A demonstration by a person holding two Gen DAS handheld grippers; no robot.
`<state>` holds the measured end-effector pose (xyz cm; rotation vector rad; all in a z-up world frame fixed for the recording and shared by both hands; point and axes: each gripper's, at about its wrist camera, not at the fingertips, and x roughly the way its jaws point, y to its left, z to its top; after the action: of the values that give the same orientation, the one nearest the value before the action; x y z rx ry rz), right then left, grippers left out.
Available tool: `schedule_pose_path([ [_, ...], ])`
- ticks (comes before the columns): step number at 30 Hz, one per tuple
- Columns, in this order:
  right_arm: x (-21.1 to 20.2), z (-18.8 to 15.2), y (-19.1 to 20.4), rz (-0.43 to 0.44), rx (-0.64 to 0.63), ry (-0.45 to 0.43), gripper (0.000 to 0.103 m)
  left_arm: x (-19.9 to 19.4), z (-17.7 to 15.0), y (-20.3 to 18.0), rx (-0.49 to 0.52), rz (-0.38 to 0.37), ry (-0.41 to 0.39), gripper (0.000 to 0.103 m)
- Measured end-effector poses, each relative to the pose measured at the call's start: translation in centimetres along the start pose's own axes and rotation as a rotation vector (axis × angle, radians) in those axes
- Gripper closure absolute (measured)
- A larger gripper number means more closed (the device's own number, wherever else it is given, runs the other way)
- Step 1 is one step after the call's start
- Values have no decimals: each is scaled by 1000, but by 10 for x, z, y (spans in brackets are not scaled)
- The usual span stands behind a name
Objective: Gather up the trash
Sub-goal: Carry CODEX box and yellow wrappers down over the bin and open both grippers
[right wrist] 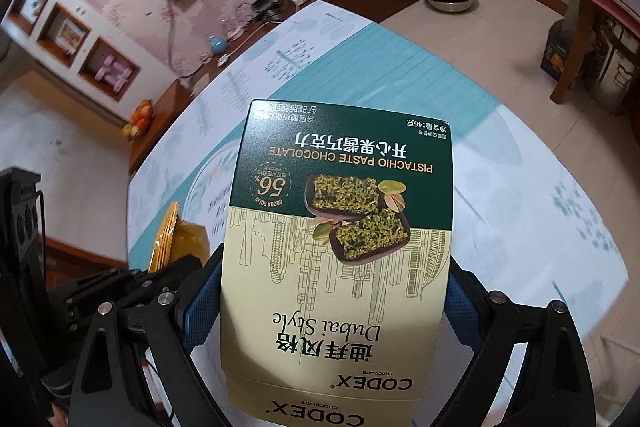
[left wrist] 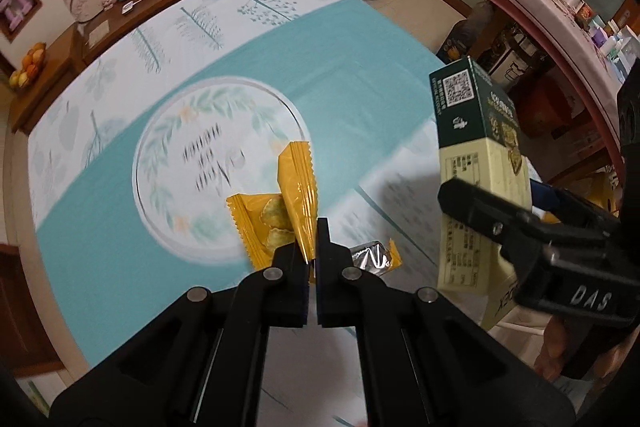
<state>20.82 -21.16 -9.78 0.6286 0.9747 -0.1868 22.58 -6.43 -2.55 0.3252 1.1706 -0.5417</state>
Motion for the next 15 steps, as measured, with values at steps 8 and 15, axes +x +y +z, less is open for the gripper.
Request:
schedule_pose_path([
  [8,-78,-97,-31,67,-166,51,10,-46,-97,-66,-121,22,-29,103],
  [15,-124,-172,-72,105,-224,108,10,-61,-172,-112,-176,25,-14,103],
])
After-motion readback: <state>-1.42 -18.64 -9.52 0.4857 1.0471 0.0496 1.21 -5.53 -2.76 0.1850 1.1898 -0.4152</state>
